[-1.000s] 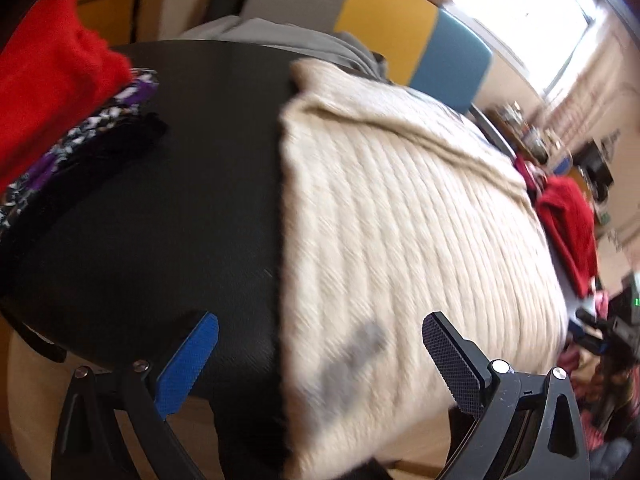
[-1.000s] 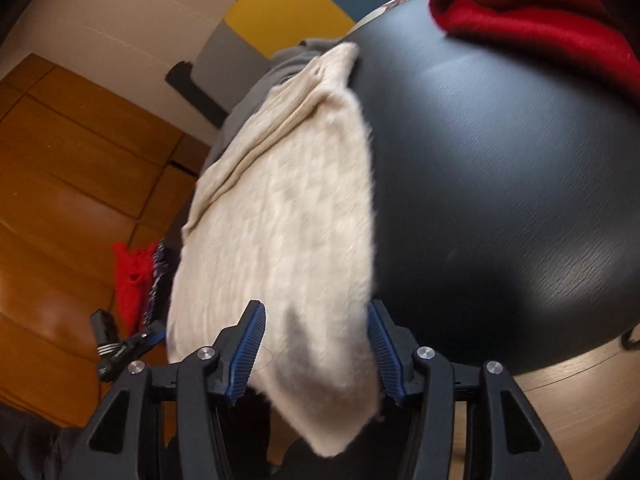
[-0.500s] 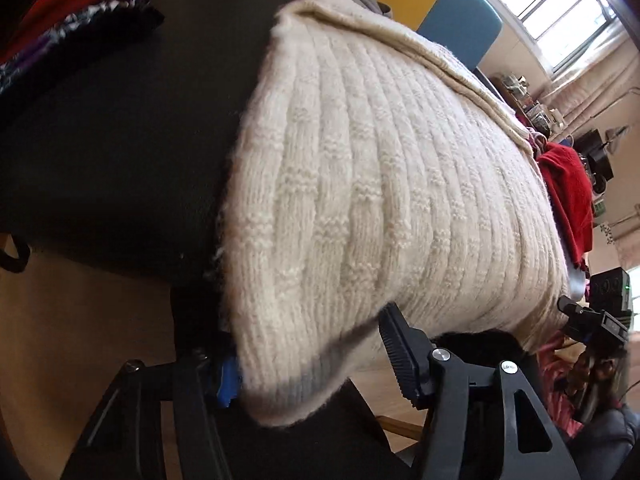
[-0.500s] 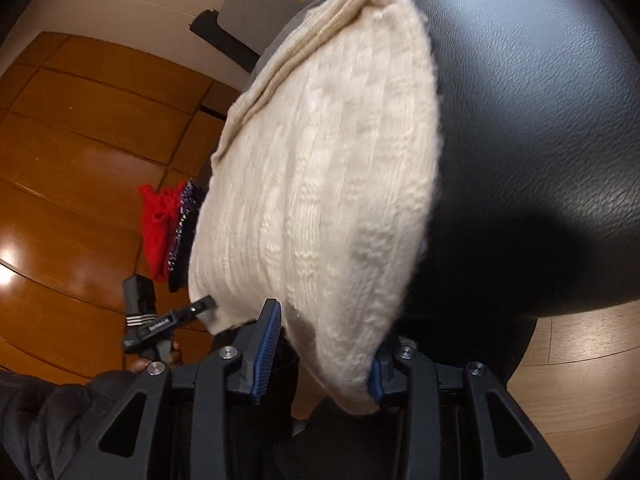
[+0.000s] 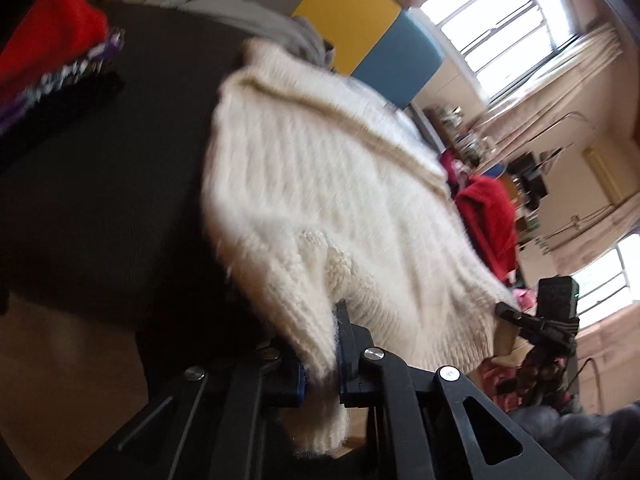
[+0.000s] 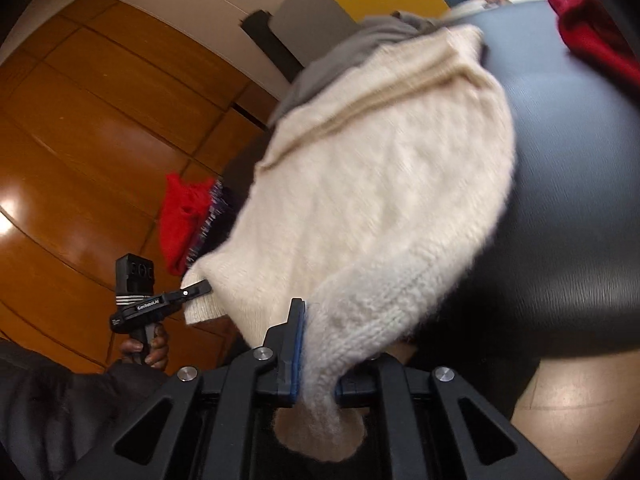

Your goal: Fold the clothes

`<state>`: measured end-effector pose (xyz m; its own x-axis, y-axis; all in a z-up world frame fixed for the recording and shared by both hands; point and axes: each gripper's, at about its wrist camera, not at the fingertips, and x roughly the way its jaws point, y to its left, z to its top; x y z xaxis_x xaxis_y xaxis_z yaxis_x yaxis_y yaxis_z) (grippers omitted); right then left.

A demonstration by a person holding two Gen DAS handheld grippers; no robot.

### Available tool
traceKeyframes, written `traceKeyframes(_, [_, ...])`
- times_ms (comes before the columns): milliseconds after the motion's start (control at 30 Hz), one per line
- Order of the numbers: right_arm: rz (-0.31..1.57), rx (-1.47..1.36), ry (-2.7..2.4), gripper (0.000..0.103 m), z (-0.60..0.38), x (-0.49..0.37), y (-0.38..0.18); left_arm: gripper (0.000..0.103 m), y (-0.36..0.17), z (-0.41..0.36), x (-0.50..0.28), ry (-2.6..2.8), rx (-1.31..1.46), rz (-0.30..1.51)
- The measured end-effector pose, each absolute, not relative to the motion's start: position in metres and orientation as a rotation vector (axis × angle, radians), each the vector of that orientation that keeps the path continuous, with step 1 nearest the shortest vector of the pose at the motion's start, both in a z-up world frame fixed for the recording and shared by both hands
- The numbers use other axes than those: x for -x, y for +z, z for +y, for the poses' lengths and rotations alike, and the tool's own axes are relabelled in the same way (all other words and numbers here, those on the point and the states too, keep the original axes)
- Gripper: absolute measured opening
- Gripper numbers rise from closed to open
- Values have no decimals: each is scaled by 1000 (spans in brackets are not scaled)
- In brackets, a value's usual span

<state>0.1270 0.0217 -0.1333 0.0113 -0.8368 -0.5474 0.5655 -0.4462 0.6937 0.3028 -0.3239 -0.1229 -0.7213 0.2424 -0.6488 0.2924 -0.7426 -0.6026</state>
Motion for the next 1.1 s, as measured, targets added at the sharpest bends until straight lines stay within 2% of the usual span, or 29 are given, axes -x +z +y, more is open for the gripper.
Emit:
traceKeyframes(267, [-433, -1072, -1690, 10, -13, -68, -96, 9, -72, -365, -244, -2803, -962, 1112])
traceKeyframes(467, [-501, -1040, -1762, 10, -40, 15, -84, 9, -58, -414, -171, -2771, -927, 1041])
traceKeyframes(633, [-572, -1138, -1831, 10, -60, 96, -109, 9, -80, -455, -92, -2658, -976, 1018])
traceKeyframes(800, [-590, -1300, -1871, 9, -77, 148, -159, 8, -137, -473, -35, -2517, -1142, 1009])
traceKeyframes(833, [-600, -1312, -1864, 6, -77, 150, -168, 8, -144, -473, -34, -2519, -1140, 1017])
traceKeyframes(1100, [-580, -1272, -1816, 5, -45, 96, -177, 8, -145, -438, -99, -2558, -1184, 1036])
